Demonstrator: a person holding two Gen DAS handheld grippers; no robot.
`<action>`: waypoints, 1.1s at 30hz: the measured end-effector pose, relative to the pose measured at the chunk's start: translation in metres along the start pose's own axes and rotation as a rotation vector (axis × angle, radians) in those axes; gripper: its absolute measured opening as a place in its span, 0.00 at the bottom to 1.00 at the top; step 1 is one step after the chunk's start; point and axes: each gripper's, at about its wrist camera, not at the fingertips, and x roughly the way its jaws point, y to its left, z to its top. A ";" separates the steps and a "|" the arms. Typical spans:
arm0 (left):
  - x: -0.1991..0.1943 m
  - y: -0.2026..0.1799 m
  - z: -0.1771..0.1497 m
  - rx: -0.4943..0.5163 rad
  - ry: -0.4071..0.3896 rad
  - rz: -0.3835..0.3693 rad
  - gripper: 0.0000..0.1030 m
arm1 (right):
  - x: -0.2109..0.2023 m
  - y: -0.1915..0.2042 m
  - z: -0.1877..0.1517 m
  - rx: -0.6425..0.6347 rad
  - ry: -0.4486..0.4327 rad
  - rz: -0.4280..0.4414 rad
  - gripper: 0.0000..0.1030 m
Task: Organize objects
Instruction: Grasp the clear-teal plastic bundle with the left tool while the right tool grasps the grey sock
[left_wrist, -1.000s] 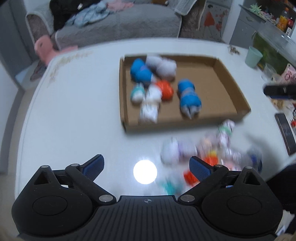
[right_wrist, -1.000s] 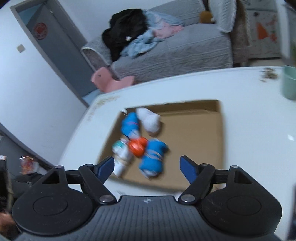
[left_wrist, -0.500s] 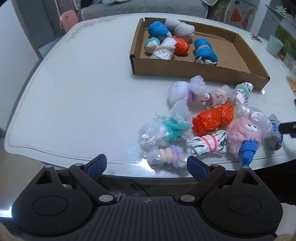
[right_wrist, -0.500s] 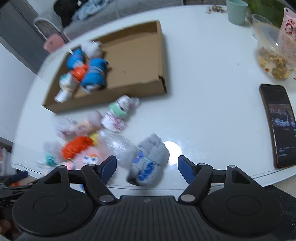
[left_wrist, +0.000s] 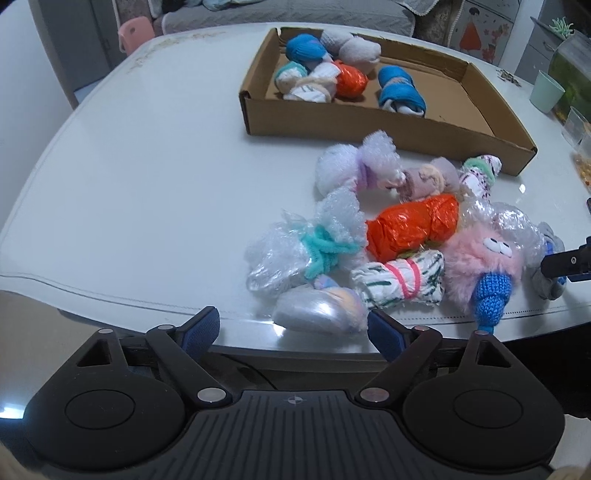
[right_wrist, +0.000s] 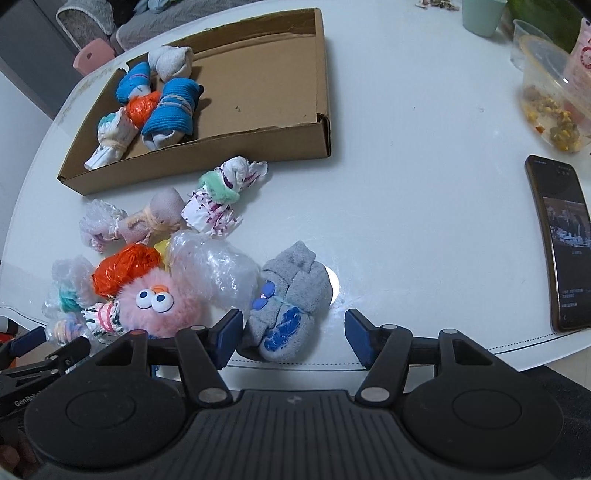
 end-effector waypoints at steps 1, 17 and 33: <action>0.002 -0.001 -0.001 0.002 0.004 0.000 0.83 | 0.001 0.000 0.000 0.002 0.003 0.002 0.55; 0.001 0.001 -0.001 -0.002 -0.038 -0.029 0.06 | -0.004 -0.002 0.000 -0.009 -0.006 0.040 0.29; -0.023 -0.001 -0.002 0.075 -0.055 0.010 0.42 | -0.022 -0.010 0.006 0.033 -0.086 0.067 0.29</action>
